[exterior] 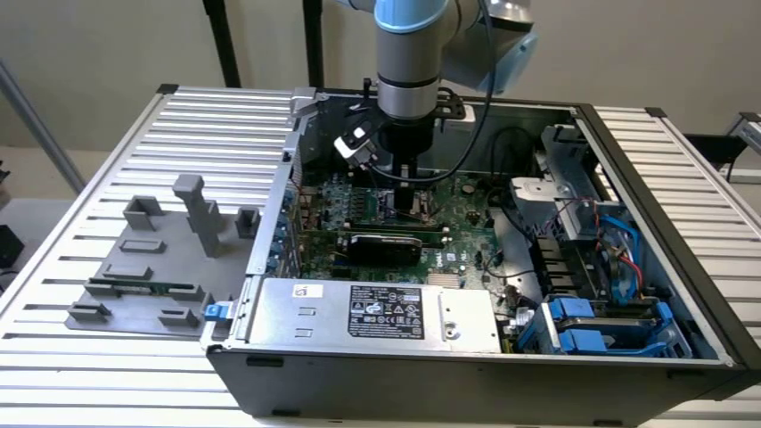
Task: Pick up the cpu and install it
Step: 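Place the cpu into insertion slot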
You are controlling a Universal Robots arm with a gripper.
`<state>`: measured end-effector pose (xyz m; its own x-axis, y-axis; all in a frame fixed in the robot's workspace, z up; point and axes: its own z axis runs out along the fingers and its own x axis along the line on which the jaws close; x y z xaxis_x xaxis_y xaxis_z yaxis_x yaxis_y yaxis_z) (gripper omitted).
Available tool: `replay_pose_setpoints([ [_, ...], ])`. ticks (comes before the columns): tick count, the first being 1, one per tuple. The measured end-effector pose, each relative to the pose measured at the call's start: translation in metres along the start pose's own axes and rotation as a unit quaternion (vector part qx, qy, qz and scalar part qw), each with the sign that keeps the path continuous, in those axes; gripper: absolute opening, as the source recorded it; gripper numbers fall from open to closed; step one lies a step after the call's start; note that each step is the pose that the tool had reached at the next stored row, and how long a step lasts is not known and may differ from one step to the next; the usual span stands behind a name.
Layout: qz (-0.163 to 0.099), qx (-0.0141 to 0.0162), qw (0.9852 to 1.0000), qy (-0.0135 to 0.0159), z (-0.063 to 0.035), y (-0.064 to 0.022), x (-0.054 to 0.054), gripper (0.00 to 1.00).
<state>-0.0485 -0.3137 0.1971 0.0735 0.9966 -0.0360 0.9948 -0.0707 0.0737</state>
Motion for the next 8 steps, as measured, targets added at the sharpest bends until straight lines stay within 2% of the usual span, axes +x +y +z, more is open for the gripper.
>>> replay_pose_setpoints([
  [8,0.0,0.0001,1.0,-0.0001,0.002,-0.0002,0.0,0.55],
])
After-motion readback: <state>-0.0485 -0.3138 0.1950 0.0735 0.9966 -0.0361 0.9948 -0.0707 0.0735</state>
